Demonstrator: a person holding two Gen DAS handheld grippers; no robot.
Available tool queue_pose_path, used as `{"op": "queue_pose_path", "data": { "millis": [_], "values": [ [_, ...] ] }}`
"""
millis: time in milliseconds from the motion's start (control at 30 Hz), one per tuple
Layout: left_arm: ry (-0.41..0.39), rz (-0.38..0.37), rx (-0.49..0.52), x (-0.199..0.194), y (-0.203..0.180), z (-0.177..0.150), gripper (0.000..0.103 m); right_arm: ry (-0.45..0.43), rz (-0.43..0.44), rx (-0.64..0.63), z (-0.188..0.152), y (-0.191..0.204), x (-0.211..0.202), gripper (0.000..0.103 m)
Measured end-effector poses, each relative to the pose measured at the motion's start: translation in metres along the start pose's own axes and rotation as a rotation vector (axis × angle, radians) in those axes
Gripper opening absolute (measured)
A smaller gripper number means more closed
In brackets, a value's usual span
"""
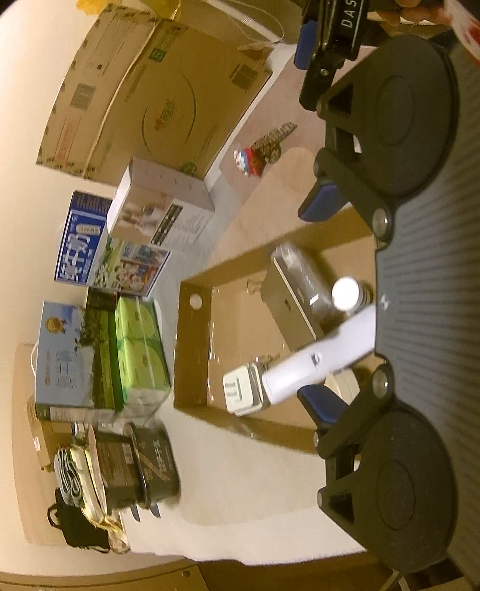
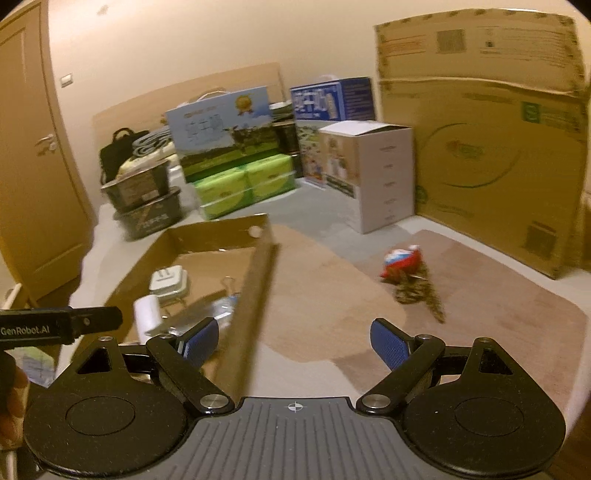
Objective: Organize rigid objects
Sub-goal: 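Move both open tools from the tray toward the red toy on the rug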
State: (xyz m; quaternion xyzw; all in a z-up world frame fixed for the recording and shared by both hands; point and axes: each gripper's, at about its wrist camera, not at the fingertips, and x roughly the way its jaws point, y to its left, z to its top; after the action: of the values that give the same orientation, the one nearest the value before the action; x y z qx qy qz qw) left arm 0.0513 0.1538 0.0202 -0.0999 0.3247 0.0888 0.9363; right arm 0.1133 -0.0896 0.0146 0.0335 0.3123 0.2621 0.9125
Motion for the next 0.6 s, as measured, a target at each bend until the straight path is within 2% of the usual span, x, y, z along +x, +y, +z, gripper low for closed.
{"op": "queue_pose_path", "data": {
  "millis": [200,600],
  "values": [
    [-0.001,-0.038,0.024,0.0,-0.023,-0.001,0.097,-0.01,-0.063,0.03,-0.004,-0.024,-0.016,0.089],
    [0.013,-0.112,0.108,0.01,-0.072,0.001,0.097,-0.025,-0.125,0.072,-0.006,-0.057,-0.036,0.089]
  ]
}}
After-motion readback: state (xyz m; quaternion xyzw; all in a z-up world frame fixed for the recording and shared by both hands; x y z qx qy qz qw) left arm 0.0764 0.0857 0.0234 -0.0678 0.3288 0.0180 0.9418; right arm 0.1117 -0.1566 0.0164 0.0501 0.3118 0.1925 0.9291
